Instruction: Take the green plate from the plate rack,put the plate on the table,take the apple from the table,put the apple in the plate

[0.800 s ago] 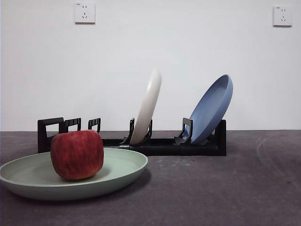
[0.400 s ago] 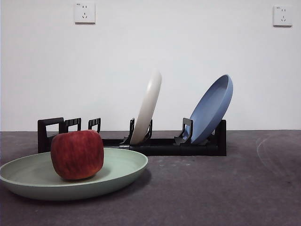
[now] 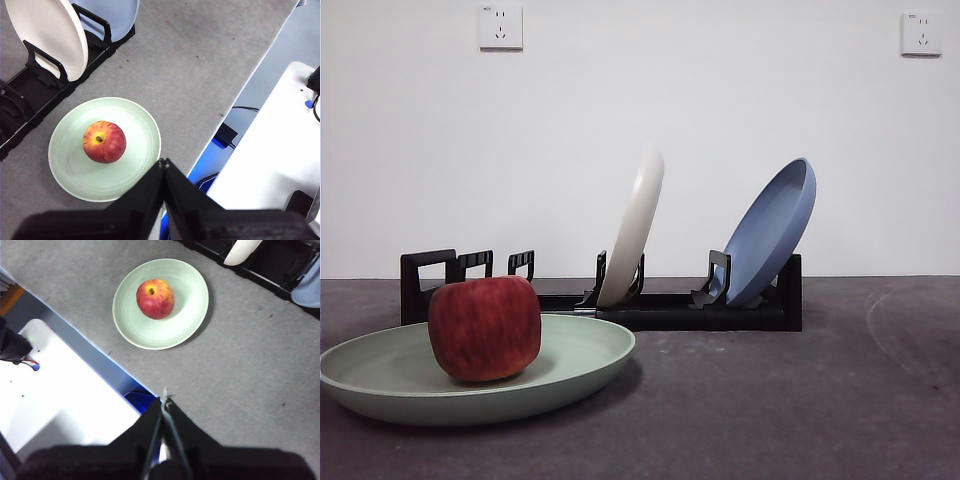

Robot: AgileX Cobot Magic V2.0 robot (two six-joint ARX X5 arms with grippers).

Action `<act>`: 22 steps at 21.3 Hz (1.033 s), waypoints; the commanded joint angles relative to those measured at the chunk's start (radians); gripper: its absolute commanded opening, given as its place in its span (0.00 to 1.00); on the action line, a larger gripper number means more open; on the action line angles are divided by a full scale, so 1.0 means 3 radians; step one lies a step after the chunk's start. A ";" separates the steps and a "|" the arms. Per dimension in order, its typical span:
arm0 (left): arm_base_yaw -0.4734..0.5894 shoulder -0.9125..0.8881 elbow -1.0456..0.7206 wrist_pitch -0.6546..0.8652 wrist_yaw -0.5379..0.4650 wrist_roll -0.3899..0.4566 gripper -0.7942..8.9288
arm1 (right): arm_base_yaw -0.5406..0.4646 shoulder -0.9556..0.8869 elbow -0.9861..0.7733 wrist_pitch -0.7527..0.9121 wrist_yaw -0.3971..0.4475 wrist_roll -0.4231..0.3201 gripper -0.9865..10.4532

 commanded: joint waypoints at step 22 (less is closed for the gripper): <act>0.1507 -0.0408 -0.0285 0.1095 0.0539 -0.0292 0.08 | 0.0004 0.0003 -0.0027 -0.0080 0.0827 -0.0010 0.09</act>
